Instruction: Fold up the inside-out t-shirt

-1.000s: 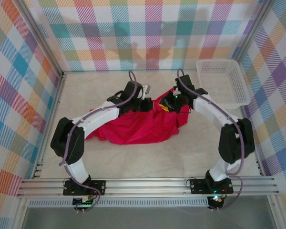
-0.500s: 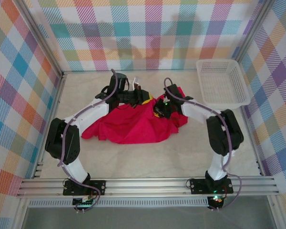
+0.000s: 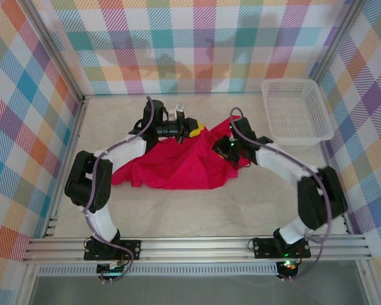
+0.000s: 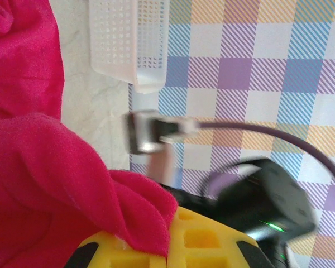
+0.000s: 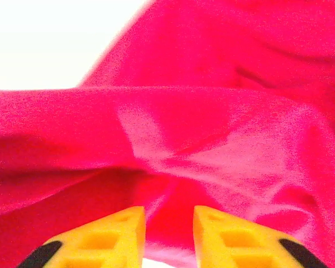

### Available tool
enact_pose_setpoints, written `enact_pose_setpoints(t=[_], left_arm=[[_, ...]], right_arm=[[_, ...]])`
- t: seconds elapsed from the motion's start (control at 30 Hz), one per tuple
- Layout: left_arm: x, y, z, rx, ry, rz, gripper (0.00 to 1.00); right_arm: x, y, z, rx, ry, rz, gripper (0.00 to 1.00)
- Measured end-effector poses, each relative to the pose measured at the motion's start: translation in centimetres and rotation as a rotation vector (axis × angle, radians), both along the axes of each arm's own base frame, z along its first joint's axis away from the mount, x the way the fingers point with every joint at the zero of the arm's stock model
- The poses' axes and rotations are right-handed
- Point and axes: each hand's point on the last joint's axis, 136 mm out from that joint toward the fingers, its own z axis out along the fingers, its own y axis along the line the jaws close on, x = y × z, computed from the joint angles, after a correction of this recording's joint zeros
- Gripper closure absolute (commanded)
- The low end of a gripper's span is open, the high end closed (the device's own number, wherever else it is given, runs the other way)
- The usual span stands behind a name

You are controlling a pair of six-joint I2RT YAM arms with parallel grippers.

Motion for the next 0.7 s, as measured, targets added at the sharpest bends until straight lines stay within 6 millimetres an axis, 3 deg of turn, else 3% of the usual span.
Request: enact_pose_setpoints(t=[0.1,0.17,0.4,0.6,0.67,0.7], left_arm=[[0.1,-0.1,-0.8,0.006,0.016,-0.002,1.0],[0.1,-0.1,-1.2,0.009,0.024,-0.003,1.0],[0.0,-0.1,-1.5,0.011,0.03,-0.006,1.0],[0.0,-0.1,-1.5,0.011,0.03,-0.005,1.0],[0.0,-0.1,-1.5,0.012,0.031,-0.005,1.0],[0.1,-0.1,-1.5,0.012,0.03,-0.005,1.0]], right_arm=[[0.1,0.4,3.5,0.057,-0.133,0.035,0.61],[0.3,0.9,3.9,0.078,-0.168,0.058,0.61],[0.9,1.6,2.1,0.083,-0.161,0.084,0.61],[3.6,3.6,1.7,0.101,-0.177,0.115,0.64],[4.2,4.2,1.8,0.119,-0.185,0.123,0.67],[4.4,4.4,1.8,0.127,-0.187,0.128,0.74]])
